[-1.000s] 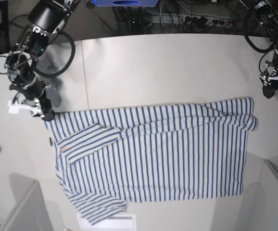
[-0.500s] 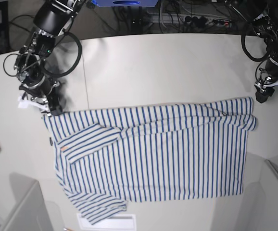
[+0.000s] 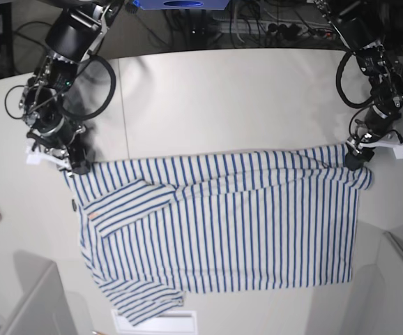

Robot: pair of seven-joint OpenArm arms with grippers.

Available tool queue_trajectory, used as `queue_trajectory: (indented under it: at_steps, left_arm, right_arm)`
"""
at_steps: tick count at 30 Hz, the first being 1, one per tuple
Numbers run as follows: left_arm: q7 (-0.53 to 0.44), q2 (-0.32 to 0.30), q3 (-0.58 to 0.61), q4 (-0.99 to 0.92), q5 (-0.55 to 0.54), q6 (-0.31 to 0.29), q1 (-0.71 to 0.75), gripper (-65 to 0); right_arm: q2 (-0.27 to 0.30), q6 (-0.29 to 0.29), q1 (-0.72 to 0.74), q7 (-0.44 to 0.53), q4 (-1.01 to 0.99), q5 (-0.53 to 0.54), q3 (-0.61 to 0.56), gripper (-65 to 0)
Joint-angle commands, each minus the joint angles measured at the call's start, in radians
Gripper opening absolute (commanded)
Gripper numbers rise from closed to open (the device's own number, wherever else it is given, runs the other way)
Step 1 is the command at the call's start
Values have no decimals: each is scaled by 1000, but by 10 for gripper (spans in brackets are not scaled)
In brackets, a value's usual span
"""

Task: Fold the T-shirt properly
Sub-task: 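Regrasp the folded edge with both grippers, then drag the folded edge back toward the robot and release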

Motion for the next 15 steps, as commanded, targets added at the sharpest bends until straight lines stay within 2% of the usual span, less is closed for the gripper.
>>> queue_trajectory:
  at_steps: [1,4,5,7,11,13,14,15]
  left_arm:
    - [23,-7,-1,-16,6,4,-7,-181]
    - [23,-9,-2,-51,0,4,-10,-183]
    - [23,-9,-2,-57,0,4,-10,-201]
    - [23,-9,2,-60,3,4,-11,-288]
    - [23,-11,4,-62,3,4,-14,-513]
    - [29,-12,5,-63,4,4,-30,-592]
    - [31,-12,5,-63,4,4,-33,-635]
    - [32,-12,5,-55,4,4,-39,-650]
  right_arm:
    - [18,4,22,9,-5,0,0,-369]
    - [19,5,34,11,-40,0,0,-369]
    - [22,5,40,11,-49,-1,0,-369]
    - [39,5,46,11,-66,-1,0,-369]
    - [48,5,80,13,-124,-1,0,-375]
    - [50,5,89,31,-144,-1,0,-387]
    - [50,5,89,40,-144,-1,0,-416]
    - [50,5,89,40,-144,-1,0,-462]
